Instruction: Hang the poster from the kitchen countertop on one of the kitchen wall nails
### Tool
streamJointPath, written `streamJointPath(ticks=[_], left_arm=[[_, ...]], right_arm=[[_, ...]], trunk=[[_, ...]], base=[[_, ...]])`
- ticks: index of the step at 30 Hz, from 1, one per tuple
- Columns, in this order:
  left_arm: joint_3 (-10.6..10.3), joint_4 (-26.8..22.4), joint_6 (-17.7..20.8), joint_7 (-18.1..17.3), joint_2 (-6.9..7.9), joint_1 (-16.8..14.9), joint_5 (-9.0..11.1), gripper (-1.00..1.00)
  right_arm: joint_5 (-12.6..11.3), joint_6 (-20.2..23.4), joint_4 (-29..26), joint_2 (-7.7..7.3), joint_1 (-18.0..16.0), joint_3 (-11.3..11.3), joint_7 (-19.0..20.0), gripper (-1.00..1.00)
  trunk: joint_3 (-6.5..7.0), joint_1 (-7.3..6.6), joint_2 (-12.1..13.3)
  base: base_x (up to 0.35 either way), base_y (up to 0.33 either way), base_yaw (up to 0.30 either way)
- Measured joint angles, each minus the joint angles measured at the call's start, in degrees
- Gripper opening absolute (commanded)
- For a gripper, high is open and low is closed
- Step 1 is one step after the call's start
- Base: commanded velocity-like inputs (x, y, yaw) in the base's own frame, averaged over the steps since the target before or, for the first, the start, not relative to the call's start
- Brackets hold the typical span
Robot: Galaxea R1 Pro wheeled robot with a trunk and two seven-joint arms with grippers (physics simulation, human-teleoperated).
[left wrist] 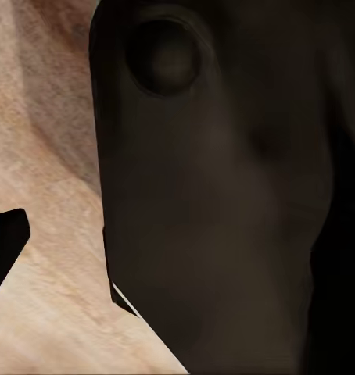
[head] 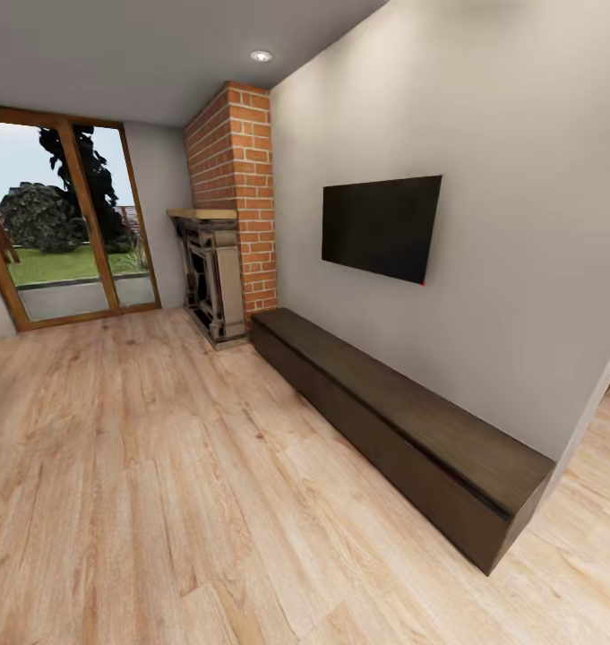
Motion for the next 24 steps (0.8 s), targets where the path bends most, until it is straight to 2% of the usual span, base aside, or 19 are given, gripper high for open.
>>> streamJointPath(ticks=[5, 7, 12, 21, 24], left_arm=[[0.2, -1.5, 0.0, 0.0, -1.60, 1.6, -0.1, 1.00], [0.2, -2.1, 0.0, 0.0, -2.25, 2.2, -0.1, 1.00], [0.2, -3.7, 0.0, 0.0, -2.28, 3.7, -0.1, 1.00], [0.2, -3.8, 0.0, 0.0, -2.28, 3.7, -0.1, 1.00], [0.2, -4.1, 0.0, 0.0, -2.12, 2.9, -0.1, 1.00]], right_arm=[[0.3, -1.5, -1.7, 1.60, -1.6, 0.3, 0.1, 1.00], [0.3, -2.1, -2.3, 1.63, -2.3, 0.3, 0.1, 1.00], [0.3, -3.7, -4.0, 1.63, -3.9, 0.3, 0.1, 1.00], [0.3, -3.9, -4.2, 1.63, -4.0, 0.3, 0.1, 1.00], [-0.1, -4.2, -4.4, 0.80, -4.4, 0.0, 0.1, 1.00]], trunk=[[0.02, 0.01, 0.0], [0.02, 0.00, 0.0], [0.02, 0.00, 0.0], [0.02, 0.00, 0.0], [0.02, 0.01, 0.0]], base=[[0.000, 0.000, 0.000], [0.000, 0.000, 0.000], [0.000, 0.000, 0.000], [0.000, 0.000, 0.000], [0.000, 0.000, 0.000]])
